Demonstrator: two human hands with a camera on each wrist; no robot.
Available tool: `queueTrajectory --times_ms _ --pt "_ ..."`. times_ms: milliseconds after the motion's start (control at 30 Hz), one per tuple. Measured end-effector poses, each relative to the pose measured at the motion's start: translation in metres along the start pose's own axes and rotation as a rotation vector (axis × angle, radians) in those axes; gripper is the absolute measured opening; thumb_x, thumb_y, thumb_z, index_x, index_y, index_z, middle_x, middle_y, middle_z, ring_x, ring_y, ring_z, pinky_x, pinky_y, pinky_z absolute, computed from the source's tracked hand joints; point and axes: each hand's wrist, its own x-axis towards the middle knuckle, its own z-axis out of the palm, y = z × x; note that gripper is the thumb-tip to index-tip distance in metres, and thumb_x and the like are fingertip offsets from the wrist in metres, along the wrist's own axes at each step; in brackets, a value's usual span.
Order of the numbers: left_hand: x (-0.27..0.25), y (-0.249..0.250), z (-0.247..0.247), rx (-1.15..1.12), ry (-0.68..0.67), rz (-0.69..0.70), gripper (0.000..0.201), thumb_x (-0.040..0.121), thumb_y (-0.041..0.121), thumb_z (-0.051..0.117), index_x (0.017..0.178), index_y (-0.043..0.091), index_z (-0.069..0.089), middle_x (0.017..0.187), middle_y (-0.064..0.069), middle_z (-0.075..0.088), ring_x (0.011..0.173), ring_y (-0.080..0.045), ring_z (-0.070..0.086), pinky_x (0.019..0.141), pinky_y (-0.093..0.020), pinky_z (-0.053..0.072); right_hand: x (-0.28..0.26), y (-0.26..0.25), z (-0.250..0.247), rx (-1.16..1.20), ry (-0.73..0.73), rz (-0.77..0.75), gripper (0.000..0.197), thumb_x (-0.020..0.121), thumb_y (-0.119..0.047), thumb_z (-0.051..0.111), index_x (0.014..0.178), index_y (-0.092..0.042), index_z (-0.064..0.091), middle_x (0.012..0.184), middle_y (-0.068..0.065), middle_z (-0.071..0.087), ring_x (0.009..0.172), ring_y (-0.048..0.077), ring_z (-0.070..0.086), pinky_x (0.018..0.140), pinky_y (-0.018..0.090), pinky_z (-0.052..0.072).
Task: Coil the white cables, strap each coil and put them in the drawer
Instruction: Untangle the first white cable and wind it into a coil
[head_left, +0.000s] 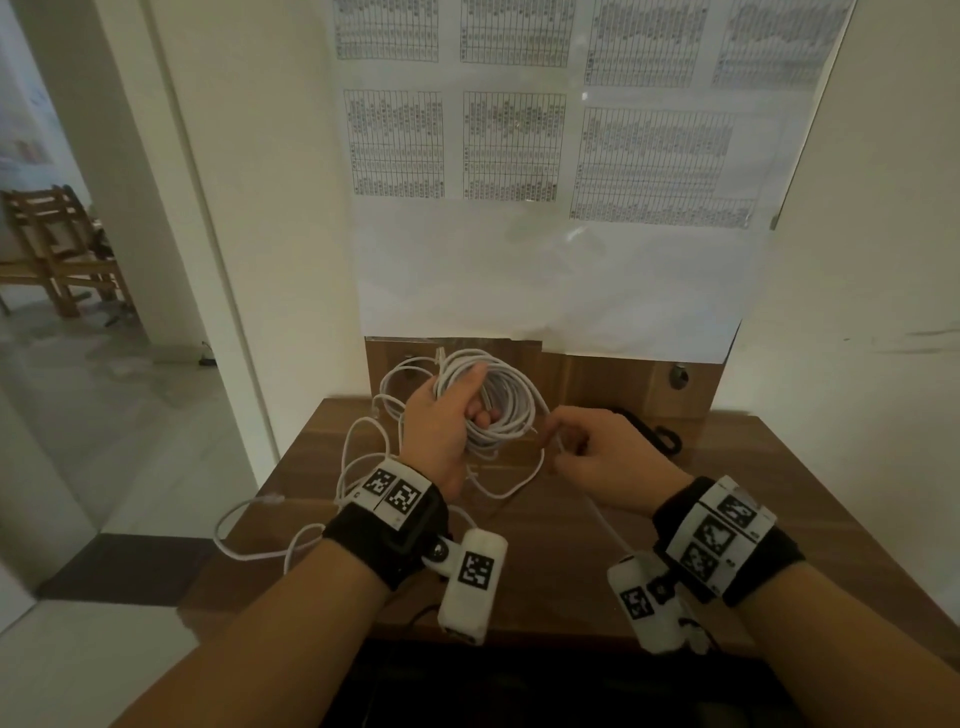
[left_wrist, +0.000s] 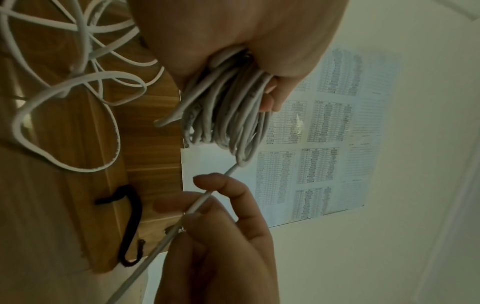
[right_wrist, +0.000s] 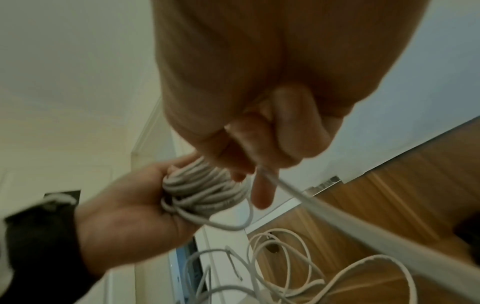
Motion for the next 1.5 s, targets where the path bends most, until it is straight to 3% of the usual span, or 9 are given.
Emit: queueTrajectory --times_ms 100,233,400,533,667,800,1033,1200,1500 --pt "-0.001 -0.001 0.001 -0.013 0.018 -0.008 0.021 0.099 0.015 0.061 0.078 0.011 0.056 0.048 0.005 0.042 0.042 -0.01 0.043 0.065 -0.035 0.049 0.001 0.001 -0.009 0.094 -0.082 0.065 0.022 0.096 -0.002 0.052 0.092 -0.02 0.065 0.081 0.001 0.069 0.054 0.017 0.07 0.054 0.034 0.059" --pt "-0.005 -0.003 0.005 0.012 0.023 0.023 0.013 0.099 0.015 0.061 0.089 0.007 0.056 0.048 0.005 0.042 0.042 -0.009 0.043 0.056 -0.029 0.046 0.005 0.009 -0.01 -0.078 -0.047 0.069 0.031 0.098 -0.004 0.048 0.088 -0.027 0.066 0.091 -0.006 0.068 0.064 0.01 0.072 0.065 0.034 0.063" --pt "-0.005 -0.007 0.005 0.09 0.073 0.086 0.017 0.097 0.021 0.064 0.09 0.006 0.058 0.051 0.004 0.047 0.046 -0.011 0.047 0.05 -0.026 0.044 0.001 0.006 -0.007 0.395 0.064 0.082 0.027 0.098 0.006 0.047 0.09 -0.012 0.066 0.089 0.009 0.073 0.067 0.025 0.073 0.065 0.039 0.061" --pt "-0.004 -0.008 0.004 0.179 0.14 0.142 0.022 0.096 0.024 0.067 0.083 0.009 0.057 0.053 0.004 0.055 0.049 -0.01 0.053 0.052 -0.025 0.048 0.001 -0.01 -0.011 0.661 0.041 0.066 0.019 0.097 0.005 0.053 0.094 -0.009 0.064 0.088 0.011 0.075 0.05 0.021 0.064 0.049 0.03 0.054" --pt "-0.003 0.002 0.009 -0.04 0.104 0.0 0.024 0.096 0.02 0.066 0.076 0.01 0.057 0.059 -0.003 0.052 0.052 -0.014 0.056 0.054 -0.03 0.052 0.0 -0.021 -0.006 0.53 0.033 0.018 0.019 0.1 0.001 0.047 0.096 -0.01 0.062 0.083 0.005 0.076 0.04 0.022 0.055 0.041 0.026 0.047" --pt "-0.004 0.011 0.014 0.0 0.007 0.04 0.02 0.094 0.009 0.065 0.075 0.011 0.059 0.058 0.0 0.055 0.056 -0.014 0.061 0.056 -0.028 0.054 0.001 -0.025 -0.006 0.561 -0.002 0.023 0.026 0.1 0.003 0.041 0.095 -0.011 0.063 0.086 0.01 0.076 0.044 0.024 0.058 0.045 0.029 0.051" --pt "-0.005 0.015 0.015 0.107 -0.03 0.095 0.021 0.093 0.01 0.068 0.075 0.01 0.058 0.06 -0.002 0.055 0.058 -0.014 0.059 0.06 -0.029 0.052 0.003 -0.026 -0.003 0.184 0.039 -0.133 0.02 0.082 0.0 0.075 0.096 -0.014 0.071 0.081 0.002 0.072 0.065 0.013 0.069 0.063 0.026 0.059" --pt "-0.013 0.008 0.017 0.135 -0.076 0.142 0.01 0.091 0.014 0.071 0.097 0.005 0.068 0.074 -0.004 0.069 0.072 -0.018 0.067 0.073 -0.035 0.057 0.007 -0.02 0.0 0.092 0.223 -0.212 0.01 0.074 -0.012 0.085 0.08 -0.015 0.078 0.058 -0.014 0.057 0.054 0.0 0.052 0.057 0.015 0.042" --pt "-0.023 -0.001 0.028 0.055 -0.151 0.15 0.029 0.092 0.008 0.067 0.12 0.001 0.062 0.1 -0.011 0.073 0.092 -0.021 0.072 0.078 -0.03 0.057 0.009 -0.027 -0.002 0.578 0.29 -0.082 0.012 0.081 0.001 0.078 0.074 -0.007 0.071 0.064 0.005 0.069 0.054 0.003 0.061 0.052 0.014 0.047"
